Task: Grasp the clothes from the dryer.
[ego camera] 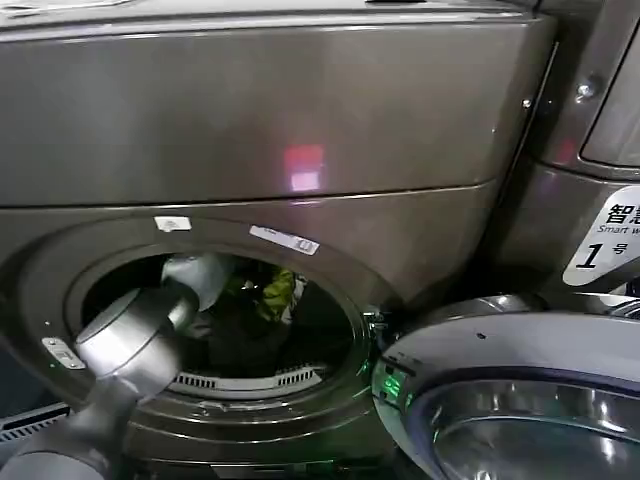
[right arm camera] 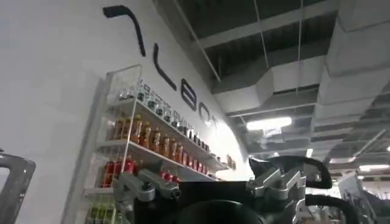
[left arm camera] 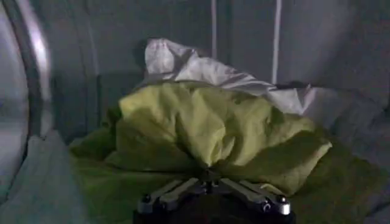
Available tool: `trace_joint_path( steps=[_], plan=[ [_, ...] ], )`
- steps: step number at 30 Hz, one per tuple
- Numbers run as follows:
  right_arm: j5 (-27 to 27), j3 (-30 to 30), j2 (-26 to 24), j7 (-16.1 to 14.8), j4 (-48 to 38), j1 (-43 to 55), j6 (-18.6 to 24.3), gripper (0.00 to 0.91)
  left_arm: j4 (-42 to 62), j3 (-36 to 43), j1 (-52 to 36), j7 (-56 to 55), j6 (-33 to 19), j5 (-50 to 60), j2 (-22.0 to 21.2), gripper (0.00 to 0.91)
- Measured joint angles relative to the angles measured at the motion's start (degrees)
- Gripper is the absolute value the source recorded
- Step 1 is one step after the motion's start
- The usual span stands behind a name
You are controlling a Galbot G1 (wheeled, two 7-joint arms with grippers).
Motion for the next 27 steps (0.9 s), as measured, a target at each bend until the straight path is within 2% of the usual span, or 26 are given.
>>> trace_joint_path(
  steps=[8, 17, 27],
  plan=[
    [0.0, -0.4, -0.1, 0.1, 0.4, 0.1, 0.1, 0.907, -5.4, -6.7, 2.1, -7.0, 1.9, -3.8, 1.8, 0.0],
    [0.2, -0.3, -0.1, 0.1, 0.5, 0.1, 0.2, 0.907, -15.1, -22.1, 9.1, -22.1, 3.8, -9.6, 3.3, 0.0],
    [0.2, -0.8, 0.1, 0.2, 0.6, 0.4, 0.3, 0.907, -31.1, -39.1, 22.0, -42.1, -2.1, -13.6, 2.4, 0.0]
  ],
)
